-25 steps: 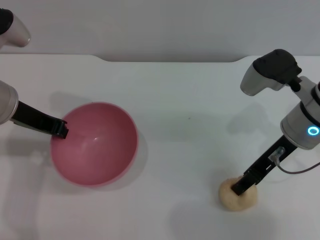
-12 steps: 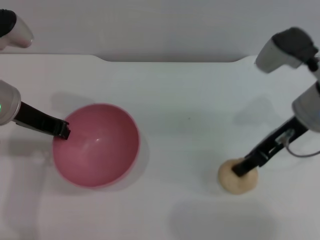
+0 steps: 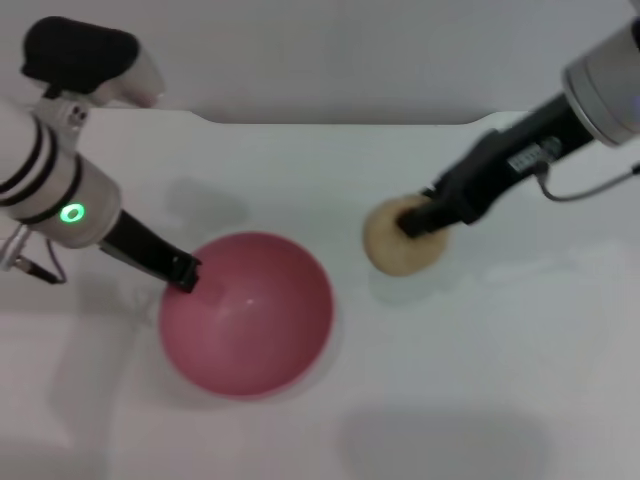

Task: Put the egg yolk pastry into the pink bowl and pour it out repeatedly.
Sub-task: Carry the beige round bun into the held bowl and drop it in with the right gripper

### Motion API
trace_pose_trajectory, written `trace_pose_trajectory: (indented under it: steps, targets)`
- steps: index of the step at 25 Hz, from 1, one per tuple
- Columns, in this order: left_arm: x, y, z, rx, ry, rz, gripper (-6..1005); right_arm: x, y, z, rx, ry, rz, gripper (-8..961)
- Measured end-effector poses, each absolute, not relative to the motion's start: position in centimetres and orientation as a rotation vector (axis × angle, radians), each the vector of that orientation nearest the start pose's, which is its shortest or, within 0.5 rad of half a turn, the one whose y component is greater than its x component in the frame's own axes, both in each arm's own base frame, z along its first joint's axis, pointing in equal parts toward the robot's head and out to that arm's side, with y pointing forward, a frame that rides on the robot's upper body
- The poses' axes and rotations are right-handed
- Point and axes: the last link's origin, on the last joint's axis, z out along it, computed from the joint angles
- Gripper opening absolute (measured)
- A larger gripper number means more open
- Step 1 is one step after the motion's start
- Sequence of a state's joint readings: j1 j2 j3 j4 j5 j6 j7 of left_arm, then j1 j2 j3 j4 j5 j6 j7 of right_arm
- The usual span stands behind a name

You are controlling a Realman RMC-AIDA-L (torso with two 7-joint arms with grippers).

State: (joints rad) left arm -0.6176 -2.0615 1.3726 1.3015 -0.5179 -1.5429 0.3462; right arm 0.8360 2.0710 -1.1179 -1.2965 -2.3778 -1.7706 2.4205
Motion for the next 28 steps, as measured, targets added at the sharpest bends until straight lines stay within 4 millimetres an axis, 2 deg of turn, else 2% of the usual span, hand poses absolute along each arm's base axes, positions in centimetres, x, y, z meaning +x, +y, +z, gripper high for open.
trace_pose_trajectory:
  steps: [4,6,7,9,12,18,20,28]
  targets:
    - [-18.0,36.5,-0.6,-2.436,-1.184,0.481,-1,7.4,37.0,1.9,-2.970,0.658,-0.097,271]
    - [-17.2,36.7,-1.2,-2.460,-1.166,0.469,-1,6.8,36.8,1.4,-3.000,0.592,-0.089,262]
    - [-16.8,36.8,-1.5,-2.474,-1.161,0.457,-1,6.4,36.6,0.5,-3.022,0.535,-0.123,257]
    - [-16.4,36.9,-1.7,-2.489,-1.155,0.441,-1,6.3,36.5,0.0,-3.030,0.520,-0.144,247]
    - [-16.1,37.1,-1.8,-2.497,-1.150,0.427,-1,6.4,36.1,-1.7,-3.051,0.482,-0.218,233]
    - [-15.8,37.2,-1.8,-2.497,-1.145,0.416,-1,6.7,35.7,-2.7,-3.059,0.456,-0.269,198]
    - [-15.8,37.2,-1.8,-2.497,-1.144,0.413,-1,6.7,35.6,-2.7,-3.060,0.451,-0.274,226]
    - [-16.0,37.3,-1.7,-2.490,-1.144,0.403,-1,6.7,35.8,-1.9,-3.034,0.490,-0.231,515]
